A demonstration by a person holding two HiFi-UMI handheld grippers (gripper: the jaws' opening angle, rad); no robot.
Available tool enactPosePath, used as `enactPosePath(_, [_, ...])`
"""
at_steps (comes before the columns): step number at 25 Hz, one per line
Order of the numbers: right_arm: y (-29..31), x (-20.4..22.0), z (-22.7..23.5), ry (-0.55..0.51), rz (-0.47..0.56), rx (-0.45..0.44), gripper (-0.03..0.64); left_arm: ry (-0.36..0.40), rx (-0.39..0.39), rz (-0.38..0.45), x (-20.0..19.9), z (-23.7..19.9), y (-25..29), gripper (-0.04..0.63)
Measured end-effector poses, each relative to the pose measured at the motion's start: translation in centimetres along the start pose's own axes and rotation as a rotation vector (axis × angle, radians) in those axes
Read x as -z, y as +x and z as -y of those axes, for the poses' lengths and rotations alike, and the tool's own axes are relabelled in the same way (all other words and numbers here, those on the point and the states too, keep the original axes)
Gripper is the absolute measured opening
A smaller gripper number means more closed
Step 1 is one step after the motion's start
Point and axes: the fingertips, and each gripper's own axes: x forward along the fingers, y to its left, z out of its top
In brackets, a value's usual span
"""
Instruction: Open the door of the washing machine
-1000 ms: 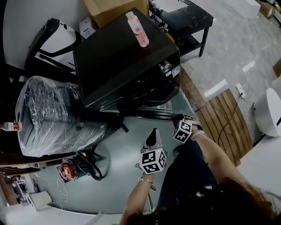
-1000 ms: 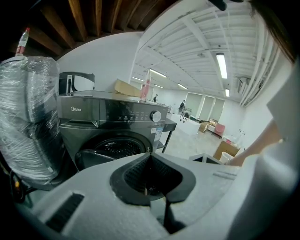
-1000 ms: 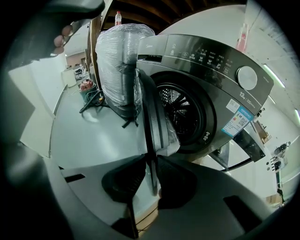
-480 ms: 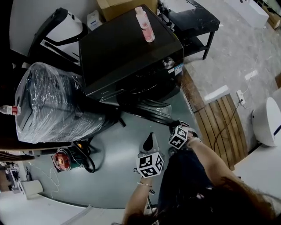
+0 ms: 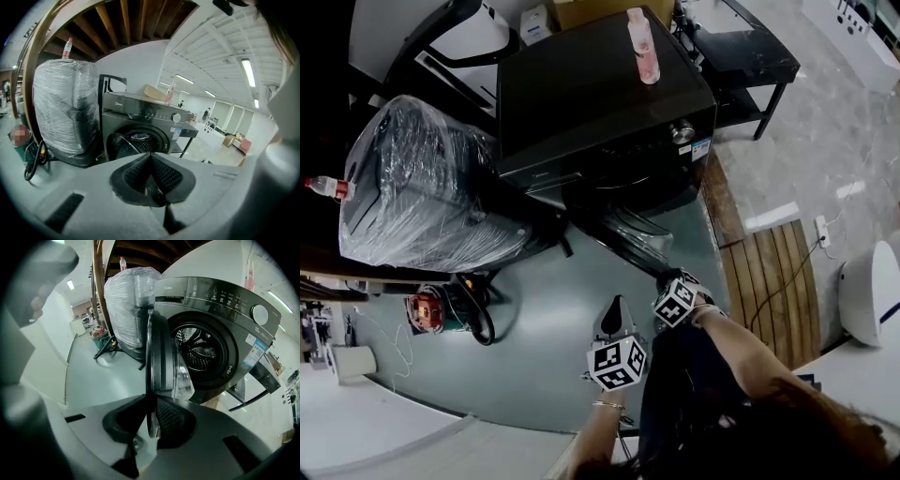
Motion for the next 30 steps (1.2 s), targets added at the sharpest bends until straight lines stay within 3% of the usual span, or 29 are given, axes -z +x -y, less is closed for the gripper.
enactPosePath(7, [0.3, -0.3, -2.3, 0.008, 0.002, -0.005, 0.064, -0.062, -0.094, 0.029, 0.5, -2.0, -2.3, 0.014])
enactPosePath(13, [0.4, -0.4, -3.7, 0.023, -0.012, -0.016, 0.067, -0.09, -0.127, 0.046, 0.3, -3.4, -3.5, 0.014])
enactPosePath(30, [1.5, -1.8, -10.3, 0.106, -0.027, -0.012, 0.078, -0.091, -0.076, 0.036, 0.9, -9.2, -6.0, 0.014])
